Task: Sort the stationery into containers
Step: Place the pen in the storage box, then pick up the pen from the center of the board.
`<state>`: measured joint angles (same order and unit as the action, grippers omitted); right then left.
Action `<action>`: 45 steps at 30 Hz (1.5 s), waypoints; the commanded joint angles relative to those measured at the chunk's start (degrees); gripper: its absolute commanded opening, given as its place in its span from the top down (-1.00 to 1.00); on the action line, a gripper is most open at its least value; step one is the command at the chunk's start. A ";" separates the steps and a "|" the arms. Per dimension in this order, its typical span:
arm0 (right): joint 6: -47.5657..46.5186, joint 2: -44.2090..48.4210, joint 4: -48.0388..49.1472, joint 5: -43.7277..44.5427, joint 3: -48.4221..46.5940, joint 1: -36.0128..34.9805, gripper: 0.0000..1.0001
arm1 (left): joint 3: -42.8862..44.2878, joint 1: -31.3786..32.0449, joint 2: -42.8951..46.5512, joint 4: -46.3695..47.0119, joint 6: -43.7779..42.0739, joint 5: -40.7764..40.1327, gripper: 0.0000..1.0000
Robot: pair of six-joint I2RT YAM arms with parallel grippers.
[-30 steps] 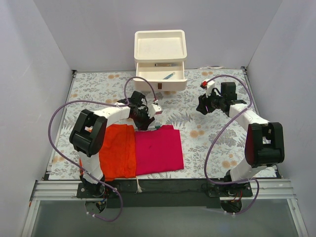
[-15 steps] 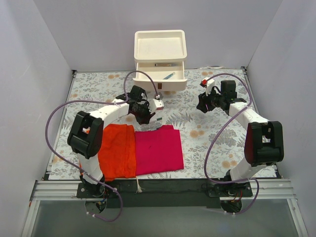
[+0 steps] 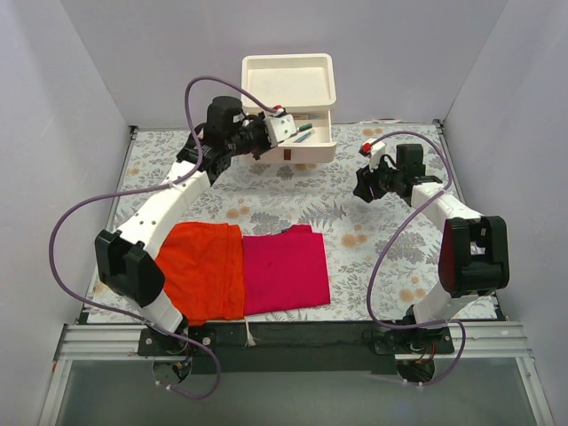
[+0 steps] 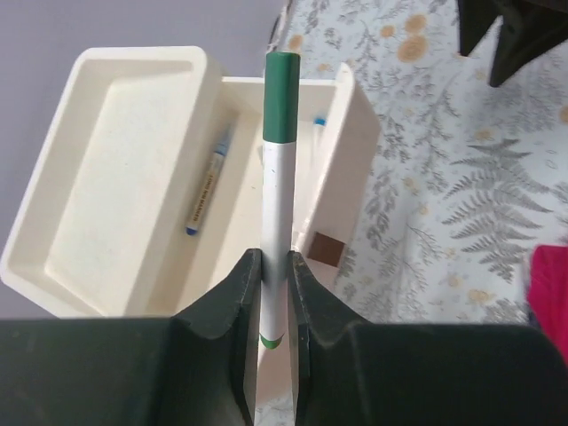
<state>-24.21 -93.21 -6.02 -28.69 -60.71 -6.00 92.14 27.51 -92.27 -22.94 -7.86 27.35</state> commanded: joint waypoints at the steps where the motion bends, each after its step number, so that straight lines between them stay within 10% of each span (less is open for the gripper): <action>1: -0.58 1.27 0.84 -0.58 -1.17 0.20 -0.15 | 4.88 -0.26 -5.62 4.65 -0.67 -4.41 1.00; 5: -0.58 2.68 1.01 -0.49 -0.20 0.20 -0.15 | 8.93 -0.26 -10.03 5.89 -1.72 -6.96 1.00; 9: -0.58 3.65 1.01 -0.23 1.11 0.20 -0.15 | 5.80 -0.26 -10.30 14.56 0.55 -10.99 0.11; 18: -0.84 5.14 1.01 0.47 3.93 0.20 -0.17 | -15.75 0.97 8.57 50.52 3.73 -14.43 -0.38; 21: -0.76 4.71 1.01 0.30 4.72 0.20 -0.17 | -19.09 1.41 14.02 46.35 4.95 -12.34 -0.39; 28: -0.31 1.46 1.28 -0.76 2.00 0.11 -0.17 | -29.02 1.23 22.82 4.71 -0.74 8.57 -0.16; 34: -0.40 1.28 0.92 -0.58 1.38 0.20 -0.17 | -29.39 0.27 13.03 -10.53 -2.52 9.21 0.19; 45: -0.14 2.68 0.66 -0.41 3.84 0.20 -0.17 | -28.59 0.53 1.57 -2.02 5.13 6.75 0.24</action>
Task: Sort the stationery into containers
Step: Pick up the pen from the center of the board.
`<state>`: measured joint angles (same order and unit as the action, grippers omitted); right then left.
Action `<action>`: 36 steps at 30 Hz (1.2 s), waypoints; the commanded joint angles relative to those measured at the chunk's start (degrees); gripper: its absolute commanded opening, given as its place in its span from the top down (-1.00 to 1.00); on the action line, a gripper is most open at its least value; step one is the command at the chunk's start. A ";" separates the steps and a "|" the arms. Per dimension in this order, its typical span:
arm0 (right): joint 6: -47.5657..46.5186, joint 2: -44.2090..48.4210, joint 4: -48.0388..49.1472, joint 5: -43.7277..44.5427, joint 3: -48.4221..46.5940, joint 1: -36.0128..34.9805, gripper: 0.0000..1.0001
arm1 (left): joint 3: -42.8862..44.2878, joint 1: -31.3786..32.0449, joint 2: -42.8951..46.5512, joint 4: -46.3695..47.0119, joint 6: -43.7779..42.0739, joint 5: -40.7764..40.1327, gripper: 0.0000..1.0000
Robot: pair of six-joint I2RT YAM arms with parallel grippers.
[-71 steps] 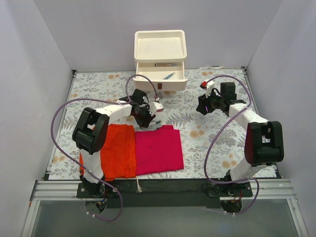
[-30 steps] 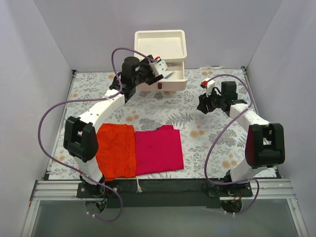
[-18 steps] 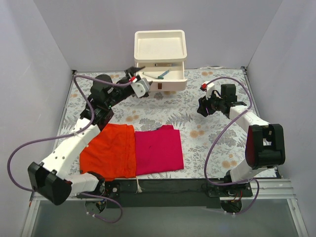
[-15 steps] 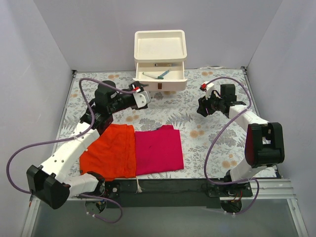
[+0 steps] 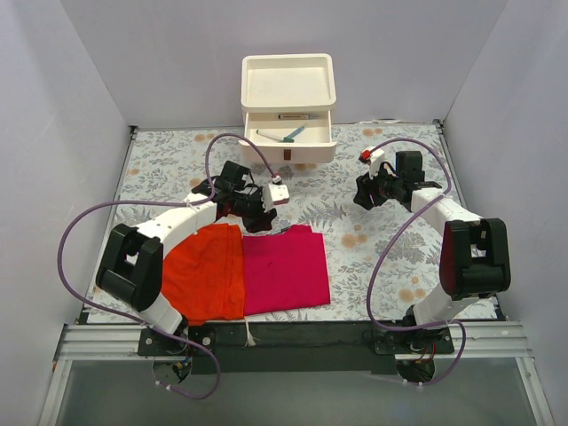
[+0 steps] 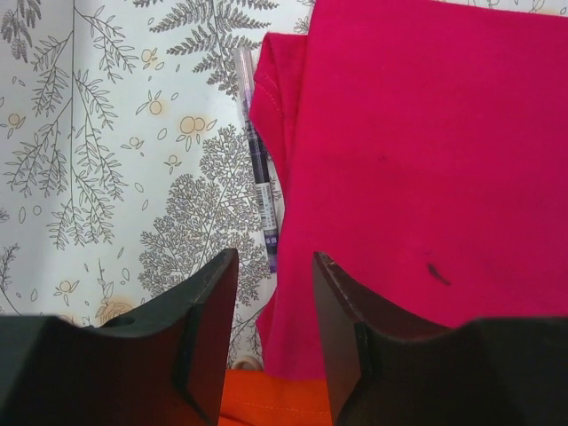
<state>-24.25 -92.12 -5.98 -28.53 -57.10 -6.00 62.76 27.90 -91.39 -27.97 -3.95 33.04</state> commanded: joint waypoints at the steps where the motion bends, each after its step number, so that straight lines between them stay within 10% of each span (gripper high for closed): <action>1: -0.10 1.59 0.70 -0.47 0.15 0.20 -0.17 | 1.04 0.22 -0.09 3.01 1.31 0.98 0.26; 36: -0.89 0.80 -0.61 -0.12 0.41 0.20 -0.17 | 4.21 3.21 -15.48 8.36 6.85 -6.31 0.44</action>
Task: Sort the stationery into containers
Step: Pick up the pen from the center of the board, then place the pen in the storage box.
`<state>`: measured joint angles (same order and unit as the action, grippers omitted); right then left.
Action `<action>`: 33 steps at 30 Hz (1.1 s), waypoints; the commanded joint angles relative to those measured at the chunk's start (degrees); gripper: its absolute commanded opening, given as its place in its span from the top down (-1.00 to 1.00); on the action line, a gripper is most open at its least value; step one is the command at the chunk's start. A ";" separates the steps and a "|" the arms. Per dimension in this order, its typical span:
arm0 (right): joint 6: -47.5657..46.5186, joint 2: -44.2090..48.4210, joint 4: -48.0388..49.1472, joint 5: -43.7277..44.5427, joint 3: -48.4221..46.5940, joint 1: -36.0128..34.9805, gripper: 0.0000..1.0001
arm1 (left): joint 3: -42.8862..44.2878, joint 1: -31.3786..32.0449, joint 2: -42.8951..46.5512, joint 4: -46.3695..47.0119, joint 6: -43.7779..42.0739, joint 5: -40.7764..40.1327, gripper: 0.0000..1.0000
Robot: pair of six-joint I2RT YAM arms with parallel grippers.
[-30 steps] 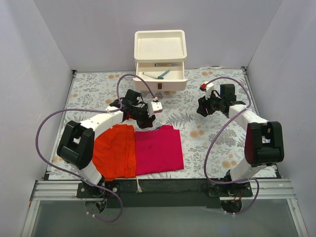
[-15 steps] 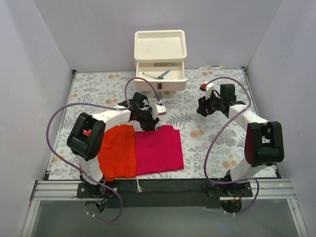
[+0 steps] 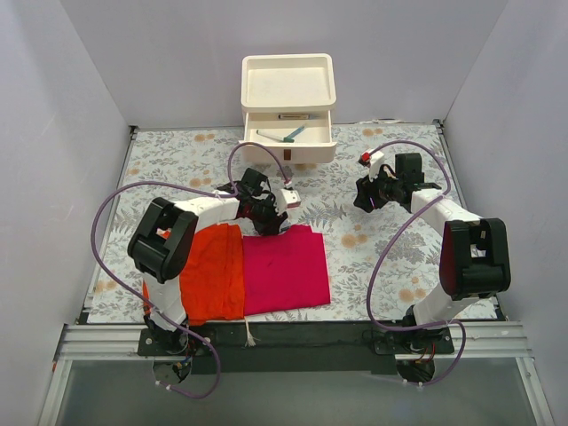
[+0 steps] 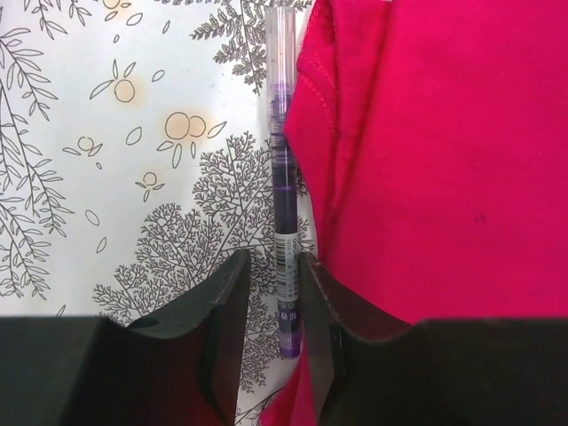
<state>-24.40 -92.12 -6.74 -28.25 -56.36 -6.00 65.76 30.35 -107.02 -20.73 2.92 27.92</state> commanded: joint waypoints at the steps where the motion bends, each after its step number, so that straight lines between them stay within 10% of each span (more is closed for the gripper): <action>1: -0.73 0.80 0.15 -0.40 -0.42 0.20 -0.17 | 1.13 0.85 -0.20 1.22 -0.02 -1.55 0.44; 9: -0.82 0.89 0.15 -0.31 -0.60 0.20 -0.17 | 2.35 1.20 -1.70 -0.79 -1.42 -3.67 1.00; 23: -1.09 -0.87 1.20 -0.67 -2.44 0.20 -0.16 | 19.83 -0.99 14.21 -0.72 -11.34 5.03 1.00; 33: -1.08 -1.75 1.73 -0.67 -3.59 0.20 -0.16 | 36.62 -0.99 3.94 7.28 -12.85 -4.96 1.00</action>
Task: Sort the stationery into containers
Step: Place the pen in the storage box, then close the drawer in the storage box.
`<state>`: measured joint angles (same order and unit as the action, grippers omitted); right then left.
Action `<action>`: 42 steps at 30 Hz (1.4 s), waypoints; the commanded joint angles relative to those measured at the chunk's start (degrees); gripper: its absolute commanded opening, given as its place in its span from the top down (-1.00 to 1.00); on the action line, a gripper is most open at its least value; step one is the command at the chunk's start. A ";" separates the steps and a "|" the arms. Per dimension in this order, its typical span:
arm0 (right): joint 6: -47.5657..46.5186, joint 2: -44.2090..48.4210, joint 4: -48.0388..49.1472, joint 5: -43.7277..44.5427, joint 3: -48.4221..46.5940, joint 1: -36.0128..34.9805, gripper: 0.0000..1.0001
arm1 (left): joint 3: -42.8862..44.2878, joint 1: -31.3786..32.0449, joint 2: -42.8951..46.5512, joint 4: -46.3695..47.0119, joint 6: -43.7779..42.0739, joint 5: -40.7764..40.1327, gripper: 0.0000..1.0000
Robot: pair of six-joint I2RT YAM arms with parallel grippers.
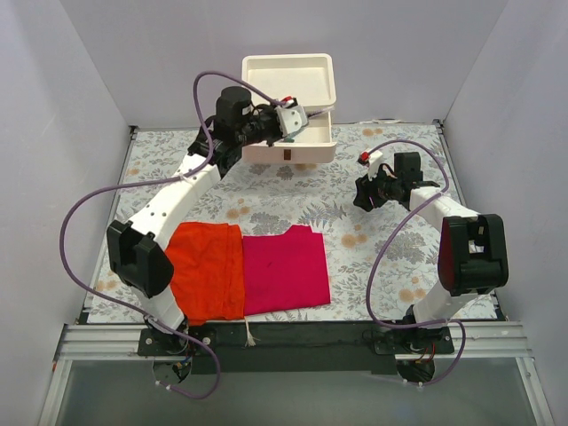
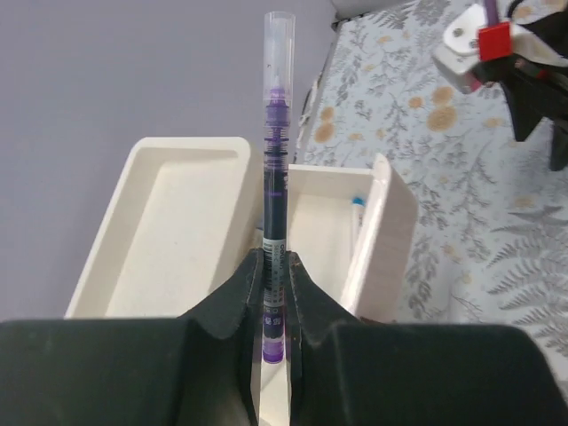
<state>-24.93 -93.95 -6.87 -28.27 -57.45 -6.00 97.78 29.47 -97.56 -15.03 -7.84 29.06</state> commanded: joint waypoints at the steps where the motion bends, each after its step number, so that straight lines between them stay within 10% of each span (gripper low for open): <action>1: -0.56 0.26 2.04 -0.56 -2.40 0.20 -0.16 | 5.40 -0.12 -6.41 1.84 -2.88 -6.82 1.00; 9: -0.65 2.28 2.57 -0.12 0.41 0.20 -0.16 | 7.08 -0.12 -10.81 6.32 -4.56 -8.75 0.97; 13: -0.65 3.16 3.01 0.23 1.73 0.29 -0.16 | 0.27 -0.12 -8.62 22.33 -0.26 -14.72 0.03; 18: -0.91 3.77 3.09 0.67 3.04 0.29 -0.16 | -15.67 0.41 0.86 47.79 1.94 -19.47 -0.33; 23: -1.18 3.51 3.09 0.68 3.57 0.29 -0.16 | -20.96 1.20 11.13 33.28 9.68 -14.16 -0.25; 27: -1.09 2.46 3.09 -0.03 2.44 0.29 -0.12 | -25.17 1.20 15.38 12.34 5.66 3.95 1.00; 37: -0.03 1.40 3.36 0.23 0.67 0.29 0.16 | -16.76 0.41 3.09 -10.80 9.86 3.20 1.00; 42: 0.32 1.84 3.53 1.02 1.29 0.29 0.11 | -17.18 0.32 -0.70 -7.14 11.35 -1.81 1.00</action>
<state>-25.34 -92.42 -5.34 -27.31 -54.65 -5.98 79.13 30.11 -99.22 -20.34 2.22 29.93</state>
